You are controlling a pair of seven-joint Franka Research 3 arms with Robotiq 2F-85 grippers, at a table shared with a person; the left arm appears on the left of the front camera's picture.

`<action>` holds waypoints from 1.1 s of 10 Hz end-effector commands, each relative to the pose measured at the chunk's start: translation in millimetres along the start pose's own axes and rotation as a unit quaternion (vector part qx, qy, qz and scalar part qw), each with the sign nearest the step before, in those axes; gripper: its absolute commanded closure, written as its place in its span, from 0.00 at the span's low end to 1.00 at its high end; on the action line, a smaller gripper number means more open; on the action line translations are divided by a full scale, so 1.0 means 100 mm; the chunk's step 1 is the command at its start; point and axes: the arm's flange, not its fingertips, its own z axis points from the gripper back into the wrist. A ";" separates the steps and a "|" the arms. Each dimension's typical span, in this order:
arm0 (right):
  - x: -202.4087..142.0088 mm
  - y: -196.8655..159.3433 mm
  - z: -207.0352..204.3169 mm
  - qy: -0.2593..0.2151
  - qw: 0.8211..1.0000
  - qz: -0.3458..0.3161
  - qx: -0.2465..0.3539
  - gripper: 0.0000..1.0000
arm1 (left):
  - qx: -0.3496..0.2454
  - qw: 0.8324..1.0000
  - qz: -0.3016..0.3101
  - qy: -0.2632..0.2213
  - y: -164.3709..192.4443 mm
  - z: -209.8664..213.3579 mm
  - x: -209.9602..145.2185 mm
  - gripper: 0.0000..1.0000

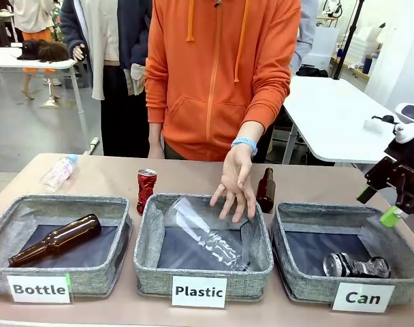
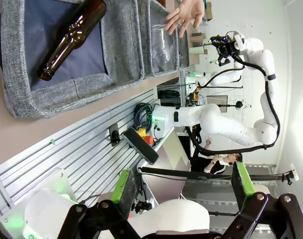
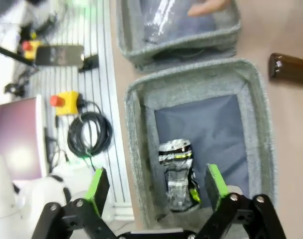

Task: Sort the can waste into the basket.
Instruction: Pick up the can waste from the table and place it in the right Fabric basket.

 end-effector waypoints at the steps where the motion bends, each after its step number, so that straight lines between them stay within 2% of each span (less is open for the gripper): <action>1: 0.08 -0.14 0.10 -0.139 0.984 -0.105 0.023 0.00 | -0.005 1.000 0.000 0.003 -0.02 0.01 -0.01 0.00; 2: 0.06 -0.17 0.16 -0.231 0.957 -0.150 0.093 0.00 | -0.005 1.000 0.000 0.003 -0.02 0.01 -0.01 0.00; 3: -0.02 -0.21 0.24 -0.333 0.907 -0.212 0.146 0.00 | -0.005 1.000 0.000 0.003 -0.02 0.01 -0.01 0.00; 4: -0.12 -0.24 0.27 -0.390 0.864 -0.266 0.176 0.00 | -0.005 1.000 0.000 0.003 -0.02 0.01 -0.01 0.00; 5: -0.22 -0.29 0.24 -0.412 0.832 -0.328 0.174 0.00 | -0.005 1.000 0.000 0.003 -0.02 0.01 -0.01 0.00; 6: -0.34 -0.33 0.21 -0.426 0.801 -0.368 0.205 0.00 | -0.005 1.000 0.000 0.003 -0.02 0.01 -0.01 0.00; 7: -0.50 -0.35 0.17 -0.440 0.782 -0.385 0.218 0.00 | -0.005 1.000 0.000 0.003 -0.02 0.01 -0.01 0.00; 9: -0.90 -0.44 0.12 -0.476 0.744 -0.439 0.167 0.00 | -0.005 1.000 0.000 0.003 -0.02 0.01 -0.01 0.00; 10: -1.07 -0.48 0.09 -0.493 0.724 -0.455 0.163 0.00 | -0.005 1.000 0.000 0.003 -0.02 0.01 -0.01 0.00; 11: -1.17 -0.53 0.03 -0.489 0.723 -0.460 0.161 0.00 | -0.005 1.000 0.000 0.003 -0.02 0.01 -0.01 0.00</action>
